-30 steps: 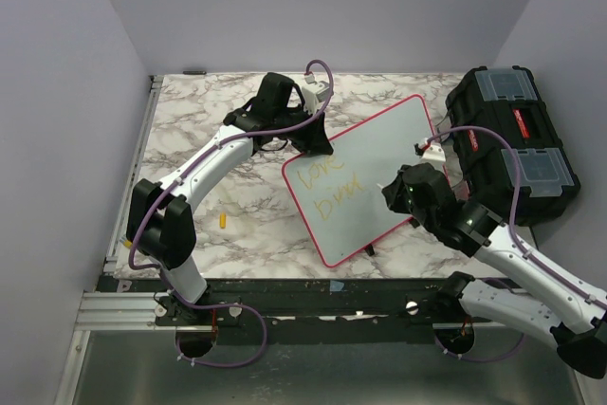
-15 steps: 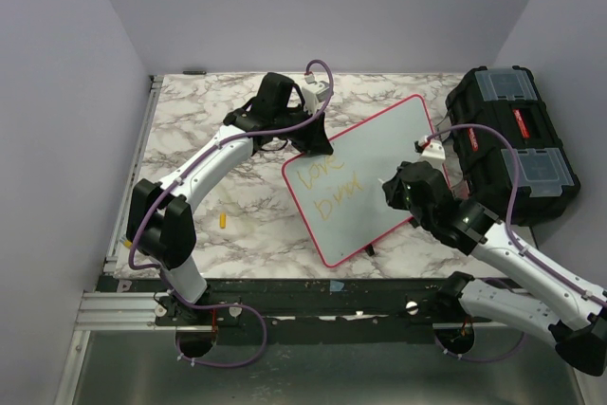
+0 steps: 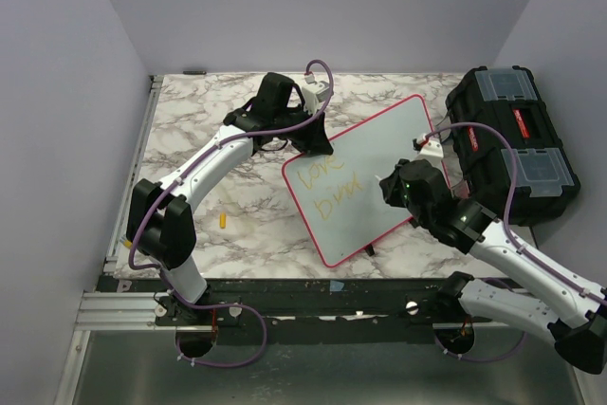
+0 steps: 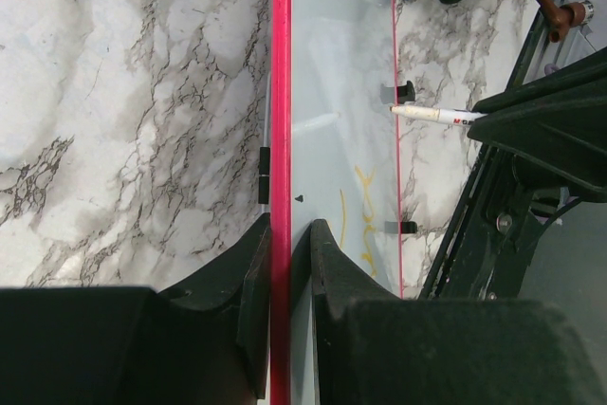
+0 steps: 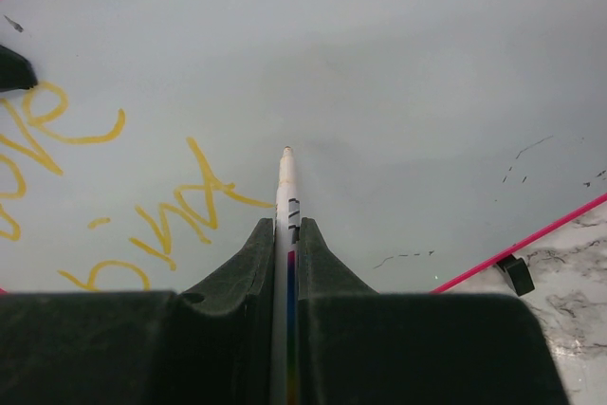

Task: Write a sentence on the whiteboard

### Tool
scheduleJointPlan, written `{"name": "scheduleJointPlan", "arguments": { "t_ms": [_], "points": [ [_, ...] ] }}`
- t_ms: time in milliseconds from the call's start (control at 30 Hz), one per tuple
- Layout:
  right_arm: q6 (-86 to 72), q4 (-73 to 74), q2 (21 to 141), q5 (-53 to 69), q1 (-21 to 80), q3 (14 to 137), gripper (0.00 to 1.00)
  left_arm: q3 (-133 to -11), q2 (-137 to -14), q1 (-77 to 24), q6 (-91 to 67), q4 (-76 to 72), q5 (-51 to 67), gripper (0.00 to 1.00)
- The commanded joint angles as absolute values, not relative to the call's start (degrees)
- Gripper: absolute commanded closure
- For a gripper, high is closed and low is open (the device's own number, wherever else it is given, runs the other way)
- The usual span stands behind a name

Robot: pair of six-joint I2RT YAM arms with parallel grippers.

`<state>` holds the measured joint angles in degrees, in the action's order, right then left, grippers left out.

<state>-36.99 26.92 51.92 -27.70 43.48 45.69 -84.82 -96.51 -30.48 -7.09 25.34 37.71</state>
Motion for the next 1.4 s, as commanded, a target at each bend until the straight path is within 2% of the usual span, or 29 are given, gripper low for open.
{"name": "scheduleJointPlan", "arguments": {
  "t_ms": [0, 1367],
  "points": [
    [-36.1, 25.6, 52.5, -27.6, 43.2, 46.1, 0.99, -83.5, -96.0, -31.5, -2.2, 25.6, 35.6, 1.0],
    [-35.5, 21.7, 56.7, -26.4, 43.2, 45.9, 0.99, -83.3, -95.9, -31.4, -2.3, 25.6, 35.6, 1.0]
  ]
}}
